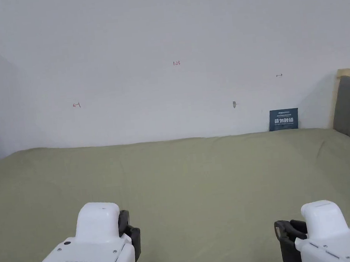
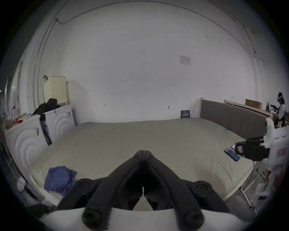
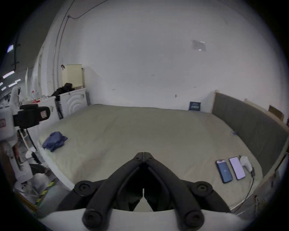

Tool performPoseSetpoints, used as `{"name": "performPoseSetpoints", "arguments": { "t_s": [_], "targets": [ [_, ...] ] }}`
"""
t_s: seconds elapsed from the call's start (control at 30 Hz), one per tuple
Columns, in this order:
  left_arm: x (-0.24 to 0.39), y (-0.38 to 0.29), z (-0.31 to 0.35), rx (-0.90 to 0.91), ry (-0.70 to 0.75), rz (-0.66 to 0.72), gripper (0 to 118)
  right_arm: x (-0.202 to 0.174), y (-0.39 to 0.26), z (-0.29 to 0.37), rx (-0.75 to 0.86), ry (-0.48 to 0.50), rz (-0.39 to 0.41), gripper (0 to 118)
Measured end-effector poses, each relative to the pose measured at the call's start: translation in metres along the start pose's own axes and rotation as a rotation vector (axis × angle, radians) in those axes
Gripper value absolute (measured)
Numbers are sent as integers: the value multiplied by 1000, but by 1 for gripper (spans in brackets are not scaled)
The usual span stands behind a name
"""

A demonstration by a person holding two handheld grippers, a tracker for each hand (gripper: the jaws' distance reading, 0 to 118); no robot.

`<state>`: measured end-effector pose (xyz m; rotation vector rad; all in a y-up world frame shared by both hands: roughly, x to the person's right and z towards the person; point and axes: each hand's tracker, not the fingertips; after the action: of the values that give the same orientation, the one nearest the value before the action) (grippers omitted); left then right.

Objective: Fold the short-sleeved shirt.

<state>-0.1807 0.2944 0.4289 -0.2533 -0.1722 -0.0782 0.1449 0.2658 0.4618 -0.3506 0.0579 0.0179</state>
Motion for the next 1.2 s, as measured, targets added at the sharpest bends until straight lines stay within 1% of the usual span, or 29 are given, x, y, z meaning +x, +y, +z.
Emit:
{"name": "performPoseSetpoints", "arguments": {
  "t_s": [0.07,0.1,0.17,0.27,0.43,0.5,0.53,0.57,0.6,0.63,0.67,0.7,0.73,0.77,0.8,0.83,0.87,0.97,1.0,1.07,1.13,1.2],
  "targets": [
    [8,-9,0,1,87,1,0,-1,-8,-3,3,-27,-3,0],
    [9,-13,-2,5,128,-6,0,-2,-10,-4,1,-58,11,0],
    [12,-17,-5,-13,116,-7,0,-5,-15,-4,19,-96,41,0],
    [10,-19,-8,-36,107,12,0,-6,-15,-3,23,-109,55,0],
    [8,-12,-8,-4,96,70,0,-4,-6,-4,46,-135,29,0],
    [8,-7,-11,11,89,108,4,-4,-1,-5,65,-153,31,0],
    [7,-5,-13,17,75,119,7,-4,2,-6,69,-157,31,0],
    [8,-2,-14,26,65,117,21,-3,6,-7,72,-155,32,0],
    [9,0,-16,33,65,111,38,-3,9,-8,76,-153,33,0],
    [11,3,-20,34,65,105,63,-3,13,-9,81,-157,34,4],
    [12,5,-23,38,58,99,99,-4,16,-10,93,-164,35,28],
    [12,6,-27,31,47,96,111,-4,19,-10,111,-174,31,62],
    [13,7,-29,28,48,99,112,-4,21,-11,117,-172,26,99],
    [15,6,-28,36,46,106,112,-3,24,-13,114,-171,20,116],
    [15,7,-28,50,38,113,112,-3,25,-15,106,-174,10,116],
    [14,7,-28,52,32,114,112,-1,17,-13,156,-145,-14,118],
    [15,7,-28,55,25,111,112,1,19,-15,157,-154,-1,118],
    [17,7,-31,52,43,87,112,4,14,-23,158,-144,1,118],
    [17,7,-31,55,48,84,112,-4,19,-17,160,-148,8,118],
    [16,7,-31,59,50,88,112,-5,20,-17,166,-155,7,118],
    [13,8,-33,61,47,102,112,-7,22,-18,183,-160,-13,118],
    [14,8,-34,67,48,107,112,-8,27,-20,189,-160,-48,118]
  ]
}}
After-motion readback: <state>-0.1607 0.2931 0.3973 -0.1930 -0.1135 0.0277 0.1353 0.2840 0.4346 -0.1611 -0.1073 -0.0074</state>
